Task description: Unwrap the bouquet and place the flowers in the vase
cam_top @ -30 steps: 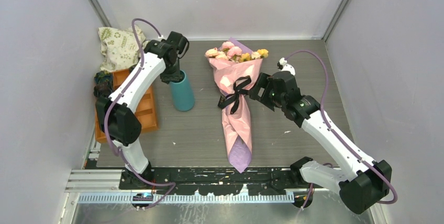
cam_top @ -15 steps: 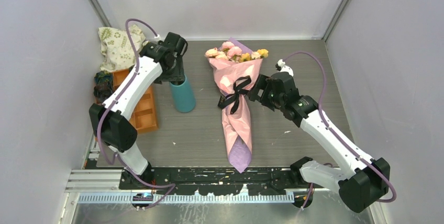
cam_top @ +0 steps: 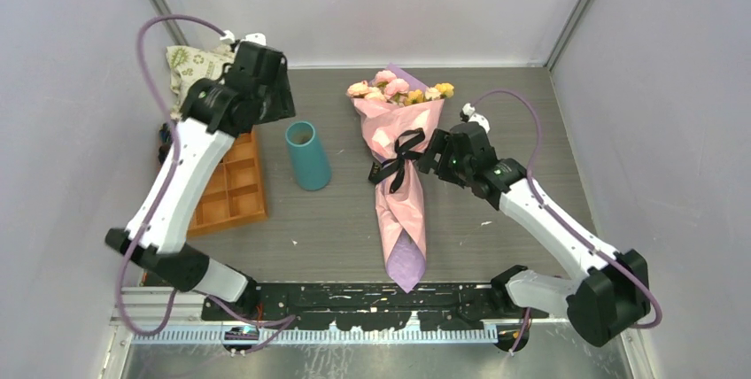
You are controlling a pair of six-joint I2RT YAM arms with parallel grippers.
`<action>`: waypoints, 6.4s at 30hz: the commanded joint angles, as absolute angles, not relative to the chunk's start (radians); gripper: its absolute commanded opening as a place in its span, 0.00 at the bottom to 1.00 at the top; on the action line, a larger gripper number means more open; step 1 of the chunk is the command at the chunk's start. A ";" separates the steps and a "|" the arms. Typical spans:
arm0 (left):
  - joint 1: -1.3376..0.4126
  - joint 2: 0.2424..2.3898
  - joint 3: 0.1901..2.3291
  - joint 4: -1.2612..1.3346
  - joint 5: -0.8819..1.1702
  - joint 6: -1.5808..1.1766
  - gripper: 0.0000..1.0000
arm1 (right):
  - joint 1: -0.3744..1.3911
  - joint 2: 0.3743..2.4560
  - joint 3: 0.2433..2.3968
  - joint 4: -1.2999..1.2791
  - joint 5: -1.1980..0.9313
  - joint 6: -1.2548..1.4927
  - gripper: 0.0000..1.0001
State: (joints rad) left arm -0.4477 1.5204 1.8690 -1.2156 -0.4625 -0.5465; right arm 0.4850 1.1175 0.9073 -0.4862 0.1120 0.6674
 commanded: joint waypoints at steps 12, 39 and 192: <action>-1.090 1.222 1.594 -0.760 -0.483 -0.393 0.57 | 0.486 1.494 1.037 -0.349 0.157 0.619 0.71; -1.301 1.559 1.238 -0.550 -0.705 -0.631 0.54 | 0.401 1.911 1.204 -0.224 0.097 0.539 0.39; -0.999 1.251 0.891 -0.586 -0.771 -0.664 0.00 | -0.040 1.285 1.408 -0.762 0.609 0.539 0.01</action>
State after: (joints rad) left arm -1.0054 1.3090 0.8818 -0.4706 -0.7002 -0.5739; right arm 0.0097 1.2858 1.3582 -0.7567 0.5213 0.5262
